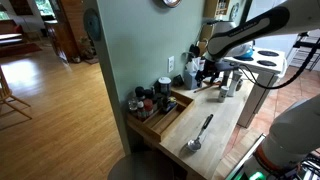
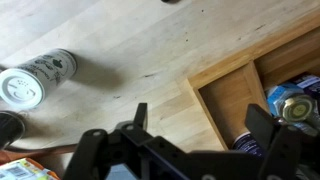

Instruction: Move the tissue box to the right, then move the phone to the left

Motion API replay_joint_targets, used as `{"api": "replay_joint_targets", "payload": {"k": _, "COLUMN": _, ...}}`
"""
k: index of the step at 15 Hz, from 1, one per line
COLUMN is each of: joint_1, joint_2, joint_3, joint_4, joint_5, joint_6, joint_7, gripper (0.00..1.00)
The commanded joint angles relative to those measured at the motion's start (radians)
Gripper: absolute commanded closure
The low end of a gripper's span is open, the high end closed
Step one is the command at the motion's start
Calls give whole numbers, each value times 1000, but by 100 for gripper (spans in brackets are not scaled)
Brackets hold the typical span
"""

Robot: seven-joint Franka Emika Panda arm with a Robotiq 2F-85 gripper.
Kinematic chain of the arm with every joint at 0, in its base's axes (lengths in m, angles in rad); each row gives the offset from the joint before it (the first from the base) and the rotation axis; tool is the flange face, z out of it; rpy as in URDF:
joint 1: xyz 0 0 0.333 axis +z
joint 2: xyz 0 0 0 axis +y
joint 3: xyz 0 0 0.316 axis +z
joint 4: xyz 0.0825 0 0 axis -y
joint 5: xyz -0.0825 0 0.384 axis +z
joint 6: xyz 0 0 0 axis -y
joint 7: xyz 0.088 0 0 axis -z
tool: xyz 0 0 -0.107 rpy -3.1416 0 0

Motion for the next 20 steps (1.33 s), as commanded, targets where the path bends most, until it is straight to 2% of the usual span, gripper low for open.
{"api": "replay_joint_targets", "payload": {"k": 1, "joint_1": -6, "joint_2": 0, "joint_3": 5, "joint_4": 1, "joint_5": 3, "joint_6": -2, "joint_7": -2, "gripper": 0}}
{"api": "replay_joint_targets", "payload": {"k": 14, "joint_1": -6, "joint_2": 0, "joint_3": 5, "joint_4": 1, "joint_5": 3, "joint_6": -2, "joint_7": -2, "gripper": 0}}
{"api": "replay_joint_targets", "payload": {"k": 15, "joint_1": -7, "joint_2": 8, "joint_3": 18, "joint_4": 11, "joint_5": -15, "joint_6": 3, "joint_7": 8, "gripper": 0}}
{"api": "replay_joint_targets", "payload": {"k": 20, "joint_1": 61, "joint_2": 46, "joint_3": 79, "joint_4": 114, "joint_5": -59, "joint_6": -3, "joint_7": -100, "gripper": 0}}
